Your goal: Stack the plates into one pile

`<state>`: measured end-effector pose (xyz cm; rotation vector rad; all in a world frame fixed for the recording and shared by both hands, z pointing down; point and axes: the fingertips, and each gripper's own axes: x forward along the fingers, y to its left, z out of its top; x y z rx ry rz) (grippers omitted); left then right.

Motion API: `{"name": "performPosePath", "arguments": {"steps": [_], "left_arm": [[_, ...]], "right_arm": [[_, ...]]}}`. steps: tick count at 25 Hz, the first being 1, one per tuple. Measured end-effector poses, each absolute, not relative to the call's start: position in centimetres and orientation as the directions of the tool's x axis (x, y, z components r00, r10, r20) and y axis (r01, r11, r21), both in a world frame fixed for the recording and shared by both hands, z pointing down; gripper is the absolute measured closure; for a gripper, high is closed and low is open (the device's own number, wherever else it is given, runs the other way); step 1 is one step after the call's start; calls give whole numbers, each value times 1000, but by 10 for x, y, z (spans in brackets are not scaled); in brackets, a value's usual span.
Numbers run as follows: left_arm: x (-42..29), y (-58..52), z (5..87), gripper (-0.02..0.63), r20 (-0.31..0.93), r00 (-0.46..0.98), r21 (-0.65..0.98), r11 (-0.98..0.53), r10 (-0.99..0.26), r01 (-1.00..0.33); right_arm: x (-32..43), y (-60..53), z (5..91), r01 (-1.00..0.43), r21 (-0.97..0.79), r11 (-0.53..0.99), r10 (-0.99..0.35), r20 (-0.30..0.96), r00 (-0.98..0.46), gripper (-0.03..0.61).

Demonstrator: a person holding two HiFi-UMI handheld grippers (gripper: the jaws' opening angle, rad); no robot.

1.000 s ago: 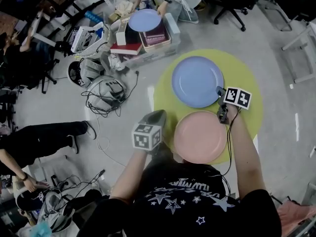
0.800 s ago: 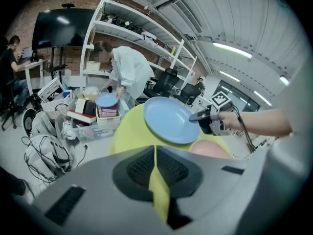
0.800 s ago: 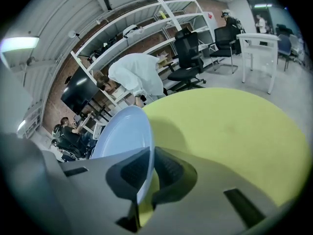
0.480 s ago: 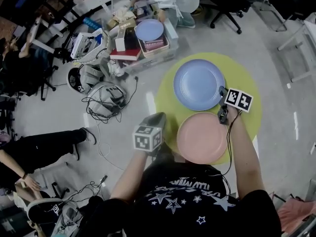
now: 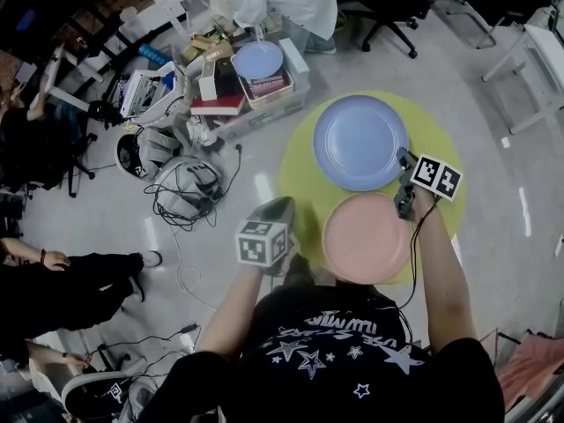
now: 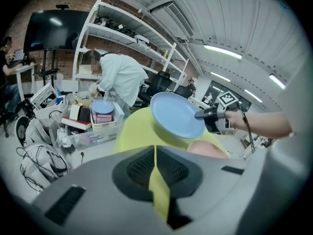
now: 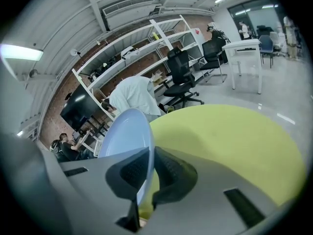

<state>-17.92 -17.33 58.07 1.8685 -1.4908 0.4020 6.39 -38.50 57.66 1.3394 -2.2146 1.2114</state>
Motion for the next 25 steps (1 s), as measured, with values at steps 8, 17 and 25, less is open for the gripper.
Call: {"name": "performPosePath", "arguments": {"steps": [8, 17, 25], "left_arm": [[-178, -169, 575, 589, 605, 372, 329, -204, -704, -922], [-164, -158, 575, 589, 593, 480, 335, -344, -646, -877], [-146, -144, 581, 589, 595, 563, 345, -450, -574, -824]], "right_arm": [[84, -337, 561, -824, -548, 142, -646, 580, -497, 552], [112, -260, 565, -815, -579, 40, -681, 581, -446, 551], [132, -187, 578, -810, -586, -38, -677, 611, -410, 551]]}}
